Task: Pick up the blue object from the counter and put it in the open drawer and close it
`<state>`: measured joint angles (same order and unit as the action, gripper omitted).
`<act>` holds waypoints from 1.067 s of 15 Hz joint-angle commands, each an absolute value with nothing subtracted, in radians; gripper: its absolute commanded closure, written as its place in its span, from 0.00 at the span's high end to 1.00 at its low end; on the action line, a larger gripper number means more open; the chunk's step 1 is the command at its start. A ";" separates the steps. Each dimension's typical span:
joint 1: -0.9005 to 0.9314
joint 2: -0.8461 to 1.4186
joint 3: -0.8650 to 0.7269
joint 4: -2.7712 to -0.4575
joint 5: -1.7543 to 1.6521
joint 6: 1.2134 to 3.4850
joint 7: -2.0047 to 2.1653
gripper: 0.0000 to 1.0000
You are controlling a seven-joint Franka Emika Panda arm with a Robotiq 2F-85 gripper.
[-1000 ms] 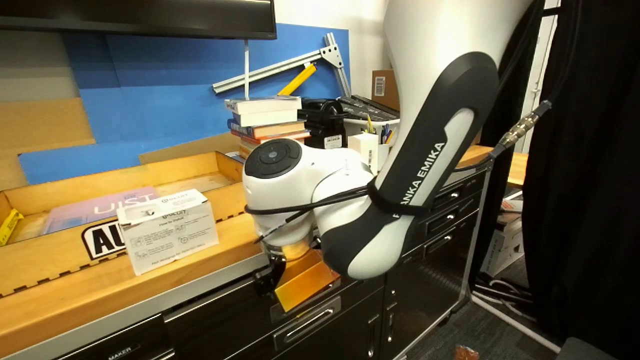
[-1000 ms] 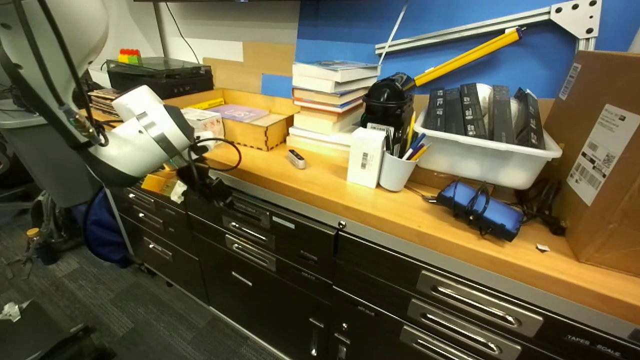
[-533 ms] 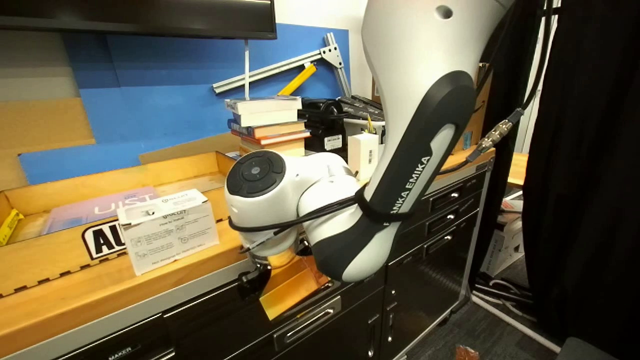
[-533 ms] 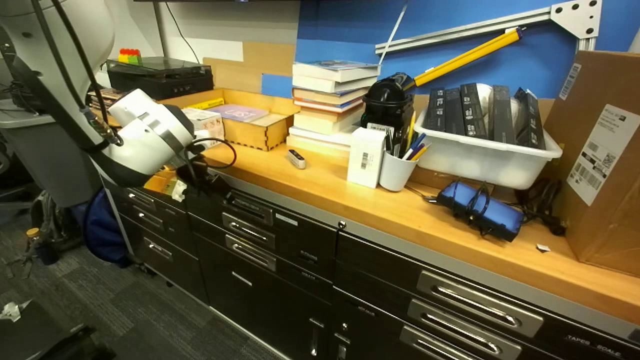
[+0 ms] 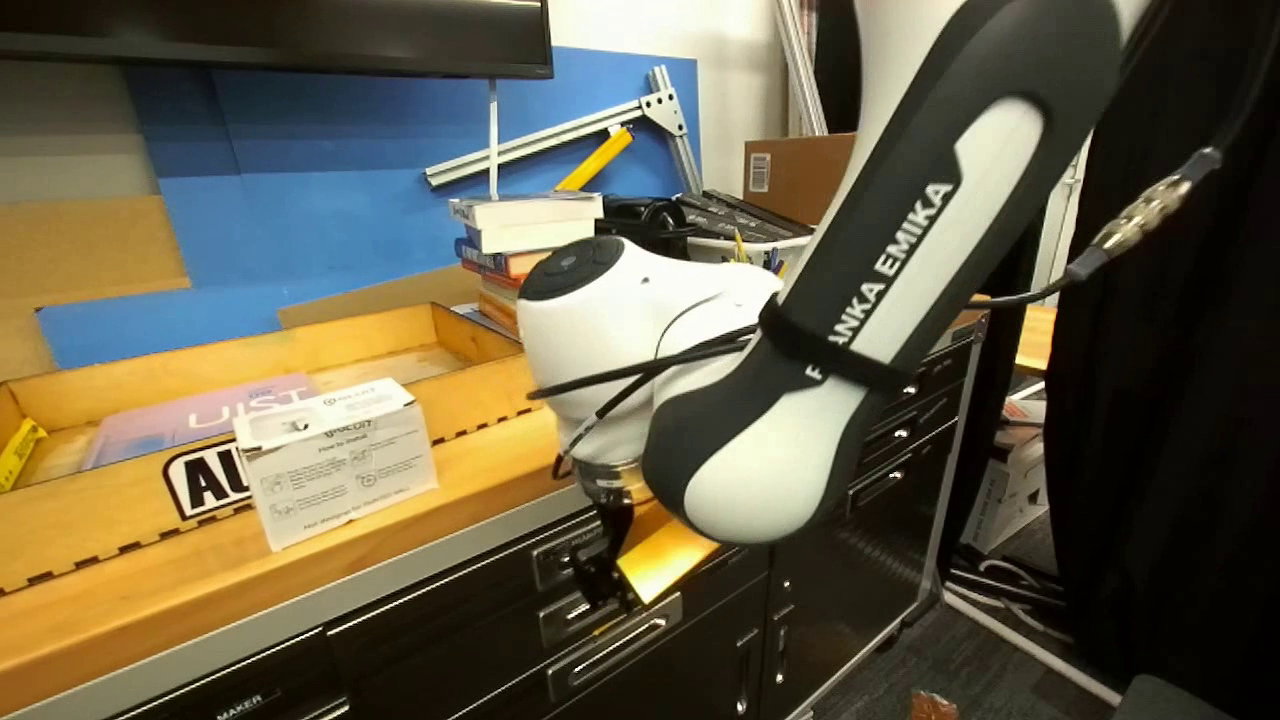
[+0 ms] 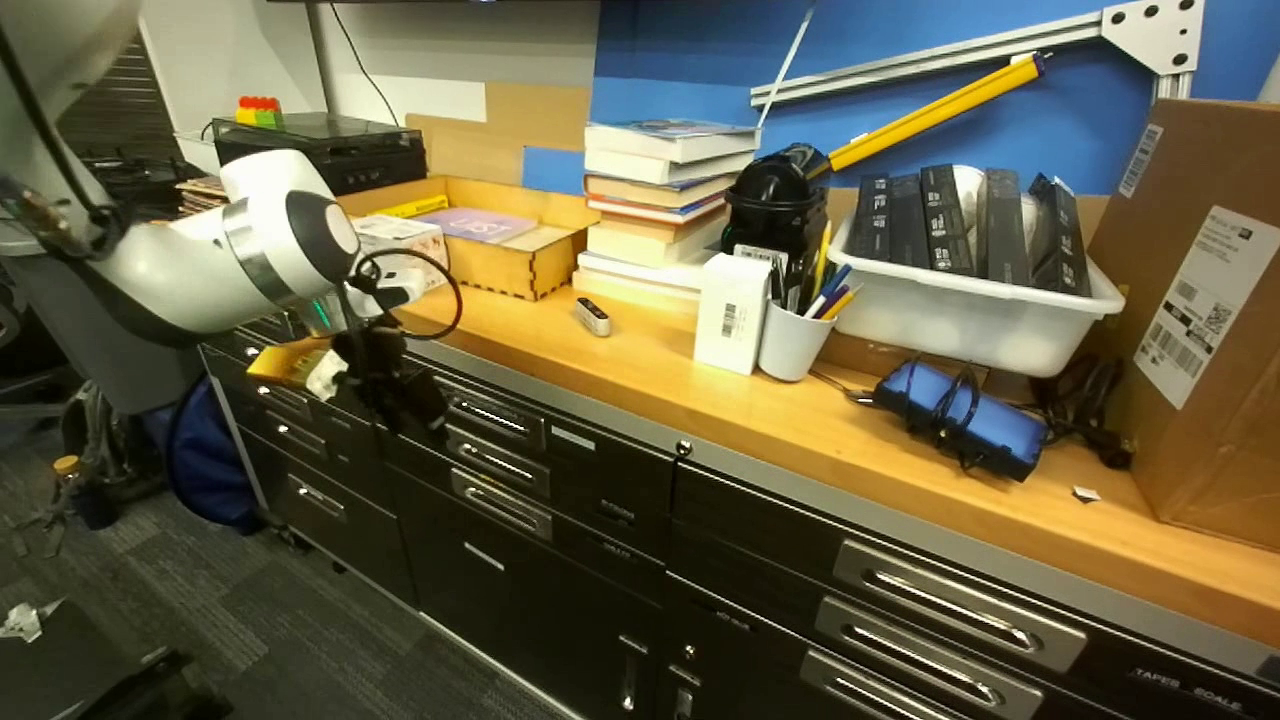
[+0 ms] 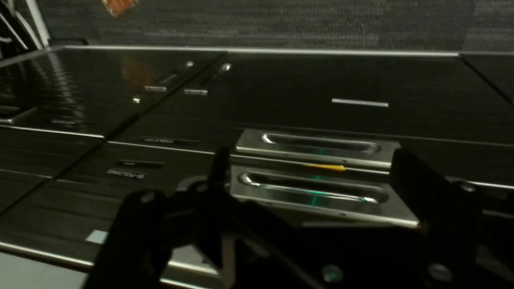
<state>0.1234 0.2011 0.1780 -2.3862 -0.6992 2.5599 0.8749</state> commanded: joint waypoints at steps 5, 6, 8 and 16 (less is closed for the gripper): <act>-0.049 -0.070 0.416 -2.442 -0.074 2.177 0.287 1.00; 0.042 -0.120 0.316 -2.430 -0.010 2.103 0.215 1.00; 0.059 -0.197 0.269 -2.392 0.038 1.974 0.154 1.00; 0.074 -0.334 0.168 -2.284 0.028 1.868 0.189 1.00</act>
